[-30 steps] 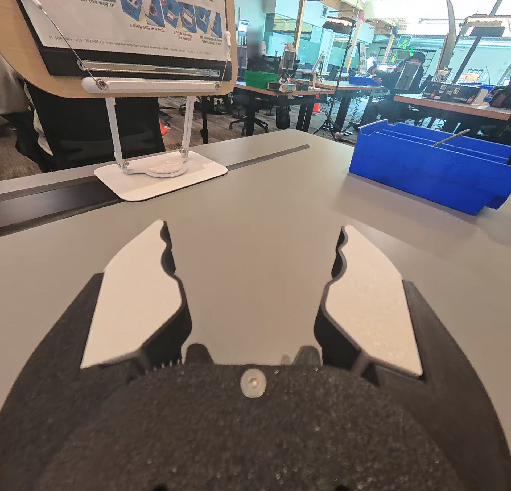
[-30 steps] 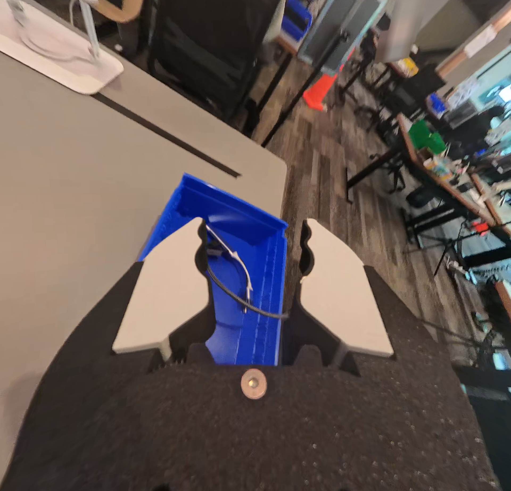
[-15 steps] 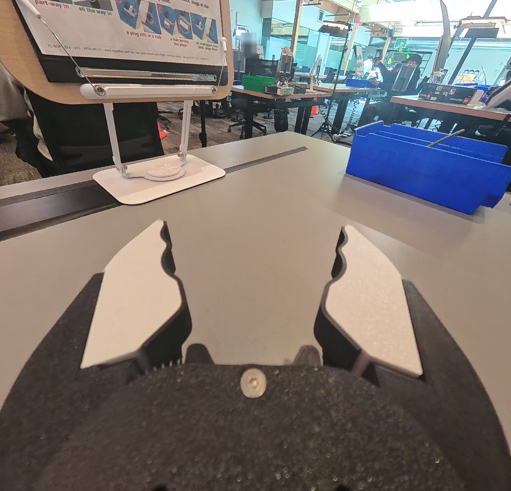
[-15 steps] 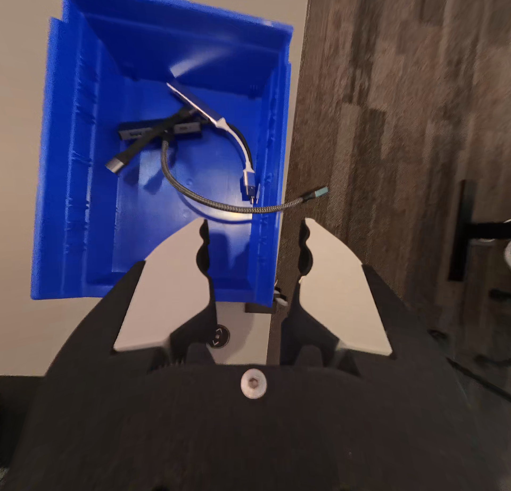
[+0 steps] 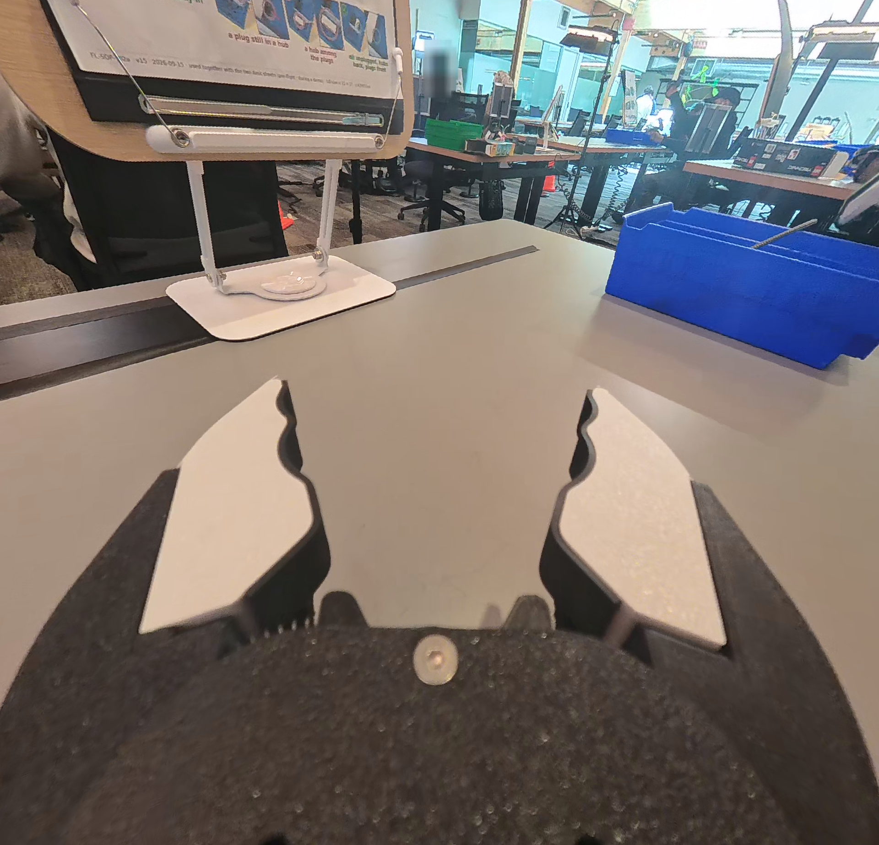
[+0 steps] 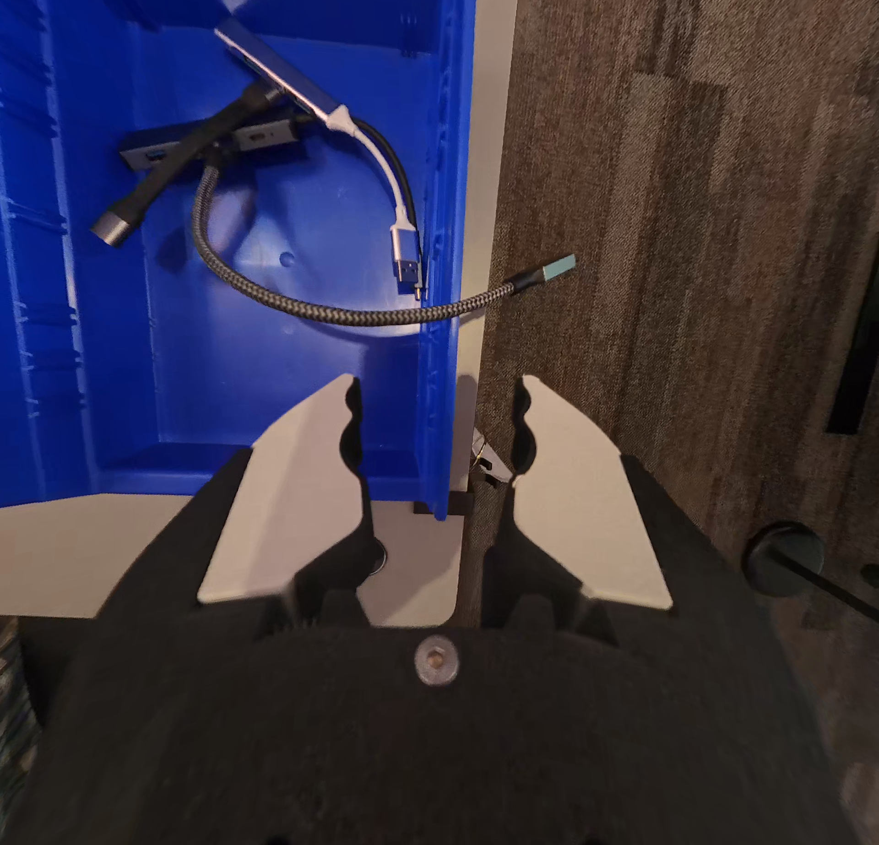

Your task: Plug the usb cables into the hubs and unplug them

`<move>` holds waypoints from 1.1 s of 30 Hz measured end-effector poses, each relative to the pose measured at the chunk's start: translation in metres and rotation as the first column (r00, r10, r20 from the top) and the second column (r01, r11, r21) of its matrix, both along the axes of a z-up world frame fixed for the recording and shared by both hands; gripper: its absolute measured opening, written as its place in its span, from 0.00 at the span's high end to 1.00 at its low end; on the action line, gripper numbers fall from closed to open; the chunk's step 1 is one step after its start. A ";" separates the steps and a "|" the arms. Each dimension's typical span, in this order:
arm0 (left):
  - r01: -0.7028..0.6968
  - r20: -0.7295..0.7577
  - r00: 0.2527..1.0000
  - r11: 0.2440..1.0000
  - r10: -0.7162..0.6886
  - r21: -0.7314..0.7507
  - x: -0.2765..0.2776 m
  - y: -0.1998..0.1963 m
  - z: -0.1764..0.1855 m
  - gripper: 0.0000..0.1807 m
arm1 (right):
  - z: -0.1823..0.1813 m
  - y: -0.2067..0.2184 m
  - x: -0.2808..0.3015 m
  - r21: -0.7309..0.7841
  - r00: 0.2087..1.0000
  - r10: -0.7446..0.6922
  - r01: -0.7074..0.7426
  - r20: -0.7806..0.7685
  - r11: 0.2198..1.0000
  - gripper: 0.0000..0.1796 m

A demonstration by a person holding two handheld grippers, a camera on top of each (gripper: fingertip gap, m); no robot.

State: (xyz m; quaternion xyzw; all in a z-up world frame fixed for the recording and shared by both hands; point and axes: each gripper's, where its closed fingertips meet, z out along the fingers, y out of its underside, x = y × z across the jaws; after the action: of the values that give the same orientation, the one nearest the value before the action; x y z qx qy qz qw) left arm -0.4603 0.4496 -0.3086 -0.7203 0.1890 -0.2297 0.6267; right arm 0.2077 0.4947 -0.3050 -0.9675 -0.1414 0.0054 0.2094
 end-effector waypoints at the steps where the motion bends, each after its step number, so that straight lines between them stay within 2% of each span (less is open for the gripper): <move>1: -0.001 0.000 1.000 1.000 0.001 0.001 0.000 0.000 0.000 0.39 | -0.004 -0.001 0.000 -0.012 1.000 -0.002 0.002 -0.004 1.000 0.67; 18: -0.003 -0.001 1.000 1.000 0.003 -0.003 -0.001 0.000 0.000 0.39 | -0.051 -0.003 -0.004 -0.146 0.999 -0.030 0.025 -0.035 0.989 0.68; 33: -0.007 -0.004 1.000 1.000 0.007 -0.014 -0.002 0.001 -0.003 0.39 | -0.065 -0.002 -0.011 -0.185 0.999 -0.008 -0.002 -0.052 0.983 0.72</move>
State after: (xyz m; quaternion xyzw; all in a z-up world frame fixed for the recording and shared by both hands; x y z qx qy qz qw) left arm -0.4625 0.4509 -0.3113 -0.7257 0.1860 -0.2275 0.6222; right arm 0.1968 0.4930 -0.3702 -0.9825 -0.1331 0.0438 0.1224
